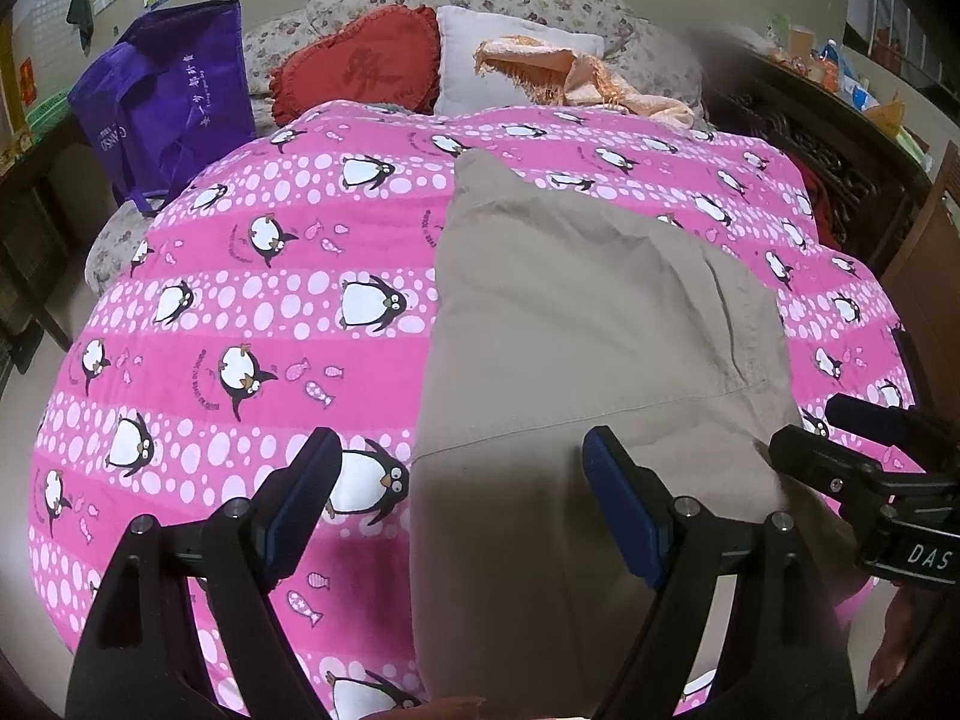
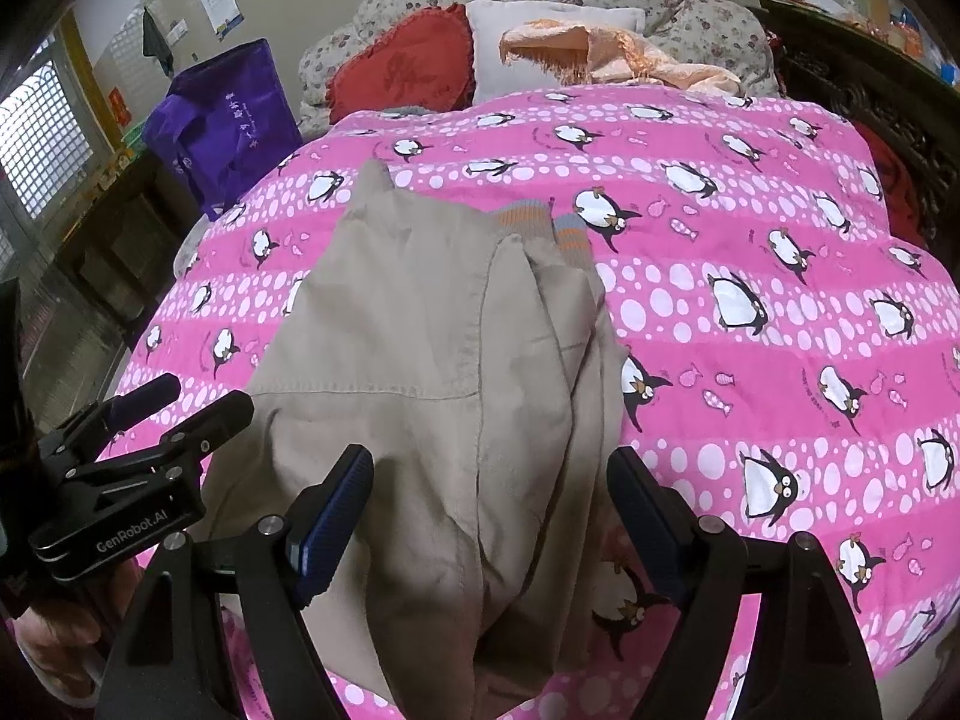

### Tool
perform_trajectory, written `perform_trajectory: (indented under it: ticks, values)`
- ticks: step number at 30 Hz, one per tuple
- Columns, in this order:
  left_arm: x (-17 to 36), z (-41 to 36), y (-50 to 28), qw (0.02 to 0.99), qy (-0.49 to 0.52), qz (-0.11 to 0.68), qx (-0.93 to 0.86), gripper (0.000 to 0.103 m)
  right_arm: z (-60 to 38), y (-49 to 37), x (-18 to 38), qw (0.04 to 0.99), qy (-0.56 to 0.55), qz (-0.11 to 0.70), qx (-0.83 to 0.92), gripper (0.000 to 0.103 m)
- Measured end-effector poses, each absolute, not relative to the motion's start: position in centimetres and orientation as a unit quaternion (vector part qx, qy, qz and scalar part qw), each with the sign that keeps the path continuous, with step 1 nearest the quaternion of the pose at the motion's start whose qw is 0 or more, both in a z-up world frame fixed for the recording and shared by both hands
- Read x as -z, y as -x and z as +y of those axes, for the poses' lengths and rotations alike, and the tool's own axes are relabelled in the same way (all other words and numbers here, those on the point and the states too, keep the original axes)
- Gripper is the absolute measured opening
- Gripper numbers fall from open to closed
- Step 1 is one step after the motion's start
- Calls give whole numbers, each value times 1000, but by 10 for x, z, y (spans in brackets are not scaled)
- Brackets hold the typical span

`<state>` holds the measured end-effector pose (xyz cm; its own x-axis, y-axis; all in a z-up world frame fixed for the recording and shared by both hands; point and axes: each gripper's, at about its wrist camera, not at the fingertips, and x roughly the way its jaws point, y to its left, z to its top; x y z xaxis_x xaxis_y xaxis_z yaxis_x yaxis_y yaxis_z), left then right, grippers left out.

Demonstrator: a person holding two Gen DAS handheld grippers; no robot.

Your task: Fold large clothes

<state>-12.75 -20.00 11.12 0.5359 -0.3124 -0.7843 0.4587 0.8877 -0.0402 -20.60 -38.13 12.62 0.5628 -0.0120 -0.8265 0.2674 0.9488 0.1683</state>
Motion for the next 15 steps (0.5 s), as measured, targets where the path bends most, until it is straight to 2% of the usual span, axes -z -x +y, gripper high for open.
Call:
perform_trajectory:
  ticks: [15]
  values:
    - [-117,-195,125,880,-77,406,235,83,-382,202,-130,879,-139,450,73,82]
